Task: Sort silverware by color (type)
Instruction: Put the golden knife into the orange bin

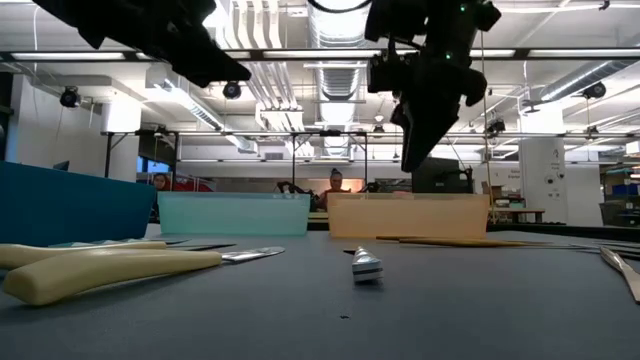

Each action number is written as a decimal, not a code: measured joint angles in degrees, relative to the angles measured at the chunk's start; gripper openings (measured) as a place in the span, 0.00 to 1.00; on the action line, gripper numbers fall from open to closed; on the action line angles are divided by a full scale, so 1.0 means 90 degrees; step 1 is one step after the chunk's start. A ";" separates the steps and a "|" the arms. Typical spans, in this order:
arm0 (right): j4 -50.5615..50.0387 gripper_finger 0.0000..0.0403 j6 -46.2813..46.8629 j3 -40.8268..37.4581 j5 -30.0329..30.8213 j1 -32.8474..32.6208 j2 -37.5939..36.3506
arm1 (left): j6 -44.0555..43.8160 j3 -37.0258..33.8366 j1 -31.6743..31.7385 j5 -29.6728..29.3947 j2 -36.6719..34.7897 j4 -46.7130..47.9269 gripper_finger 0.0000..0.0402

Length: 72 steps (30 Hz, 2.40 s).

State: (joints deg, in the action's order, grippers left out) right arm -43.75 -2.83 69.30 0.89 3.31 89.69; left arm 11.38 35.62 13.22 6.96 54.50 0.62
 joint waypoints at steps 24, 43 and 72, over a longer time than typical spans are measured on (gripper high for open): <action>0.0362 0.26 0.0368 -0.0408 -0.0592 0.0656 0.0000 | 0.0400 -0.0500 0.0353 0.1140 -0.0304 -0.0673 0.09; -0.0673 0.33 0.0012 -0.0742 -0.0412 0.0605 0.0000 | 0.0898 -0.0500 0.0353 0.1117 -0.0340 -0.1065 0.09; 0.1799 0.21 0.0097 -0.2321 -0.0051 0.0605 0.0000 | 0.1023 -0.0498 0.0504 0.0615 -0.0340 -0.1260 0.09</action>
State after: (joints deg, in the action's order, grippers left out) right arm -27.56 -1.96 48.41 0.43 8.75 89.69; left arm 20.59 31.14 17.76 12.49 51.44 -10.72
